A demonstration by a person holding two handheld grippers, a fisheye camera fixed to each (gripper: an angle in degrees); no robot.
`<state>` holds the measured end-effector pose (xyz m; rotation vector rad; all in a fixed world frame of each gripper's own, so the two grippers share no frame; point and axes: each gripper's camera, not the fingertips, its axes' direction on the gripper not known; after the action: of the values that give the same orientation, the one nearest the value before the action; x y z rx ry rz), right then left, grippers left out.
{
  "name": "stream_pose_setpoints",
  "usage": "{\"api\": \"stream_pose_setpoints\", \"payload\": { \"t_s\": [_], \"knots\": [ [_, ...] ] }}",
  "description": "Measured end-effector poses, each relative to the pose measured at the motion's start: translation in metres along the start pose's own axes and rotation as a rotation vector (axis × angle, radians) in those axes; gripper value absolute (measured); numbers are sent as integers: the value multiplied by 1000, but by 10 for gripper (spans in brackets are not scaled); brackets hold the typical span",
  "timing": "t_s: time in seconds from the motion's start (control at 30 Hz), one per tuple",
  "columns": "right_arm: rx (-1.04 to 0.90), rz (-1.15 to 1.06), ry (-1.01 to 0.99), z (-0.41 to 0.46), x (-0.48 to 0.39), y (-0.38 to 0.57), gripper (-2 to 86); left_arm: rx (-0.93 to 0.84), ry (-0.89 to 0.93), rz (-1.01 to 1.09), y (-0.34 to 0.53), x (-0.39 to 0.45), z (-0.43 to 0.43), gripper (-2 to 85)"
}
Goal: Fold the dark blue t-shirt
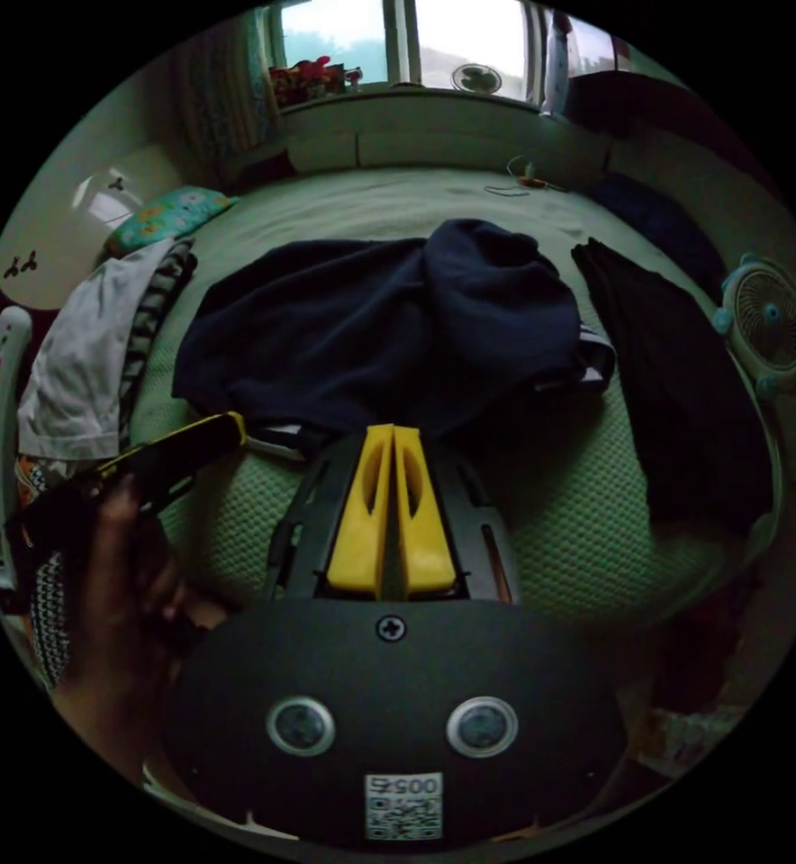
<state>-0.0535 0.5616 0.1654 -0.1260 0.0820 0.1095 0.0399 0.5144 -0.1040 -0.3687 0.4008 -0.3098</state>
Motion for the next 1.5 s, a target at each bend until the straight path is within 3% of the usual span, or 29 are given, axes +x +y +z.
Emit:
{"api": "stream_pose_setpoints", "payload": {
  "t_s": [0.3,0.57,0.73,0.97,1.27,1.5],
  "knots": [
    [-15,2,10,14,-5,23,-10,-14,-43,127,17,6,-12,-6],
    [-83,107,-114,26,14,34,-10,-2,174,37,31,-26,-30,-7],
    [-102,164,-160,32,22,37,-11,83,101,83,43,-16,-49,-7],
    [-68,-81,107,40,-21,47,-11,91,0,180,57,8,-59,-5],
    [-96,18,-78,45,11,51,-10,121,12,-1,69,-19,-82,-1],
    [-102,54,-133,48,25,57,-10,143,-13,26,79,-10,-96,-1]
  ]
}}
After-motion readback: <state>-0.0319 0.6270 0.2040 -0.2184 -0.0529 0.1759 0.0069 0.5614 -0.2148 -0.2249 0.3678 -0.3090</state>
